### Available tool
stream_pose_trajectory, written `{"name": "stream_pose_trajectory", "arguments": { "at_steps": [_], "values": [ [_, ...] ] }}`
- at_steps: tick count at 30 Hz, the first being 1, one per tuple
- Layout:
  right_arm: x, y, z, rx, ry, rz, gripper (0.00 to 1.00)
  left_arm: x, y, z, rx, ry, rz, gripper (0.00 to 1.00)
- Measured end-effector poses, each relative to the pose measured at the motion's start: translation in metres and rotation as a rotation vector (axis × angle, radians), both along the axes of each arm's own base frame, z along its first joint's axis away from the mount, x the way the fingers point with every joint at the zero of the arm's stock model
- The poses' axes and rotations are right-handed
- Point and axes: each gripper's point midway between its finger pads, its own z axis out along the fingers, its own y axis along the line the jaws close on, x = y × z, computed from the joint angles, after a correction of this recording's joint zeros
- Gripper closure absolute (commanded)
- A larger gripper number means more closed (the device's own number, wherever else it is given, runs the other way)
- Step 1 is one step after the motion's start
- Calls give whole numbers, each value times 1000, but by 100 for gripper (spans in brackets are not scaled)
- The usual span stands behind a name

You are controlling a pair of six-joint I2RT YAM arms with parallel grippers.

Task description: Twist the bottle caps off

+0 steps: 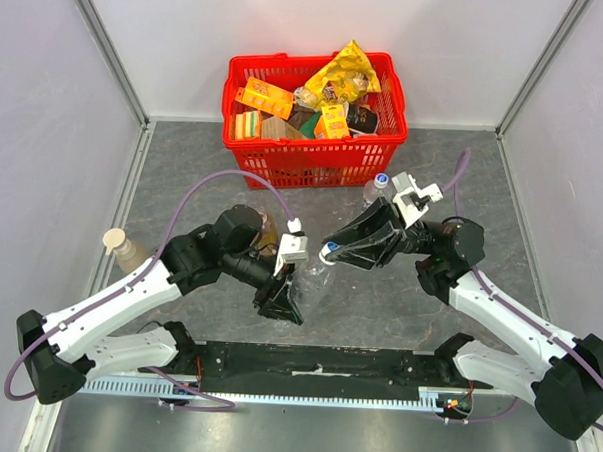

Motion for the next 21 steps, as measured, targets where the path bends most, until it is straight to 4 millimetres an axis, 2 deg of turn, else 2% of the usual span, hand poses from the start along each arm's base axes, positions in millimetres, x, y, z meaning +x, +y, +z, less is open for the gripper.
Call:
{"name": "stream_pose_trajectory", "arguments": {
  "at_steps": [6, 9, 15, 21],
  "values": [
    [0, 0, 5, 8, 19, 3, 2, 7, -1, -4, 18, -13, 31, 81],
    [4, 0, 9, 12, 18, -24, 2, 11, -1, -8, 33, -20, 51, 81],
    [27, -1, 17, -2, 48, -179, 2, 24, 0, -14, 66, -52, 110, 81],
    [60, -3, 8, -49, 137, -358, 2, 54, 7, -27, 146, -136, 266, 81]
  ]
}}
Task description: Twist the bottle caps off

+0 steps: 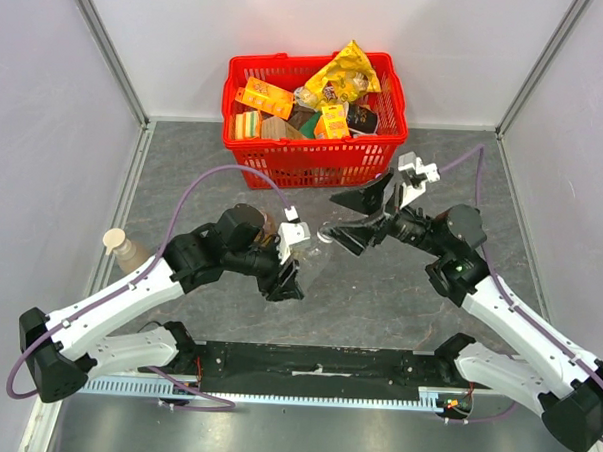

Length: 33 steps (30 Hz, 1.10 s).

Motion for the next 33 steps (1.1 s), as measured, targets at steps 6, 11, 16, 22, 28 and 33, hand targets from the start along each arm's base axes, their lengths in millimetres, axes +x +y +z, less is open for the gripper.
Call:
{"name": "stream_pose_trajectory", "arguments": {
  "at_steps": [6, 11, 16, 22, 28, 33],
  "values": [
    [45, -4, -34, -82, 175, -207, 2, 29, 14, -14, 90, -69, 168, 80],
    [68, -2, -73, -158, 319, -289, 2, 47, 27, -26, 158, -95, 289, 80],
    [77, 2, -99, -202, 411, -306, 4, 56, 34, -43, 235, -84, 351, 80],
    [81, 8, -114, -219, 474, -294, 15, 59, 41, -62, 324, -61, 374, 81],
    [85, 15, -132, -237, 539, -281, 34, 60, 44, -66, 346, -59, 383, 81],
    [84, 22, -137, -206, 573, -244, 52, 61, 47, -68, 361, -60, 393, 81]
  ]
}}
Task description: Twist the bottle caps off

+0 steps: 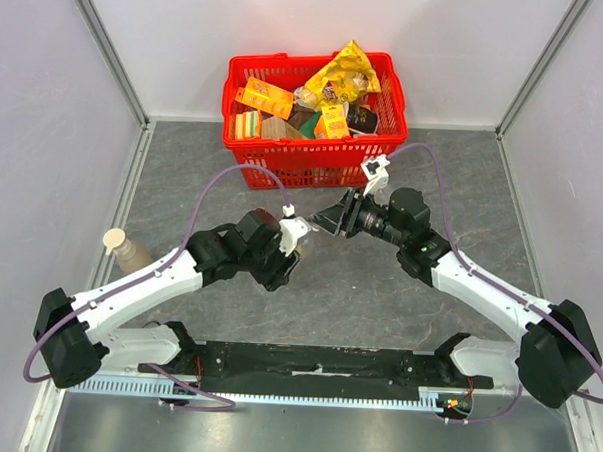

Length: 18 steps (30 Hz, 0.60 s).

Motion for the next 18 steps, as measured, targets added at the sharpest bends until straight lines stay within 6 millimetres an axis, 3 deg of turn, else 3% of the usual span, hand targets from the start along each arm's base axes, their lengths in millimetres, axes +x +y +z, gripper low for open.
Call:
{"name": "stream_pose_trajectory", "arguments": {
  "at_steps": [8, 18],
  "values": [
    [-4, 5, 1, 31, 12, 32, 98, 0, 2, -3, 16, 7, 5, 81],
    [-6, 7, 0, 48, -1, 52, 100, 1, 4, -4, 27, 5, 12, 82]
  ]
}}
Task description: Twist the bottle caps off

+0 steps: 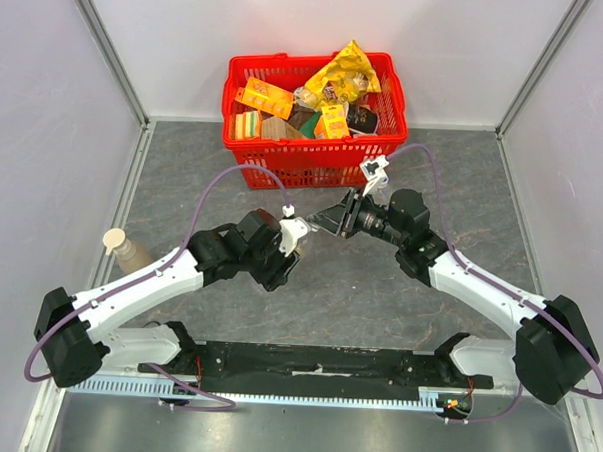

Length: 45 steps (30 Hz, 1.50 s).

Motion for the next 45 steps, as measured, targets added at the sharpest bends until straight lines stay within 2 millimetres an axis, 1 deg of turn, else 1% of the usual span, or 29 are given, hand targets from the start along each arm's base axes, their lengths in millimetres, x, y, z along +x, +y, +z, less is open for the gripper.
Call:
{"name": "stream_pose_trajectory", "arguments": {
  "at_steps": [5, 11, 18, 24, 28, 31, 36, 41, 42, 43, 44, 45],
  "values": [
    [-3, 2, 6, 14, -38, 30, 100, -3, -2, 5, -26, 2, -14, 83],
    [-14, 5, 28, 63, -142, 106, 100, -14, -7, 20, -104, 10, -51, 84],
    [-45, 2, 60, 161, -303, 228, 100, -41, -21, 44, -246, 62, -172, 84],
    [-78, -6, 91, 236, -458, 341, 100, -72, -39, 66, -389, 133, -345, 84],
    [-99, -12, 107, 272, -544, 407, 100, -89, -48, 79, -466, 163, -463, 84],
    [-112, -16, 116, 295, -596, 446, 100, -99, -52, 87, -509, 179, -531, 84],
    [-127, -22, 123, 319, -648, 475, 100, -111, -54, 94, -549, 200, -607, 84],
    [-133, -25, 128, 327, -671, 485, 100, -115, -57, 98, -571, 205, -642, 84],
    [-133, -25, 128, 328, -670, 486, 95, -116, -57, 98, -571, 210, -645, 84],
    [-133, -25, 128, 328, -669, 486, 89, -116, -58, 98, -572, 212, -647, 84],
    [-133, -25, 128, 329, -668, 485, 80, -116, -58, 97, -572, 213, -649, 84],
    [-133, -25, 128, 329, -667, 484, 67, -116, -58, 97, -573, 214, -650, 84]
  ]
}}
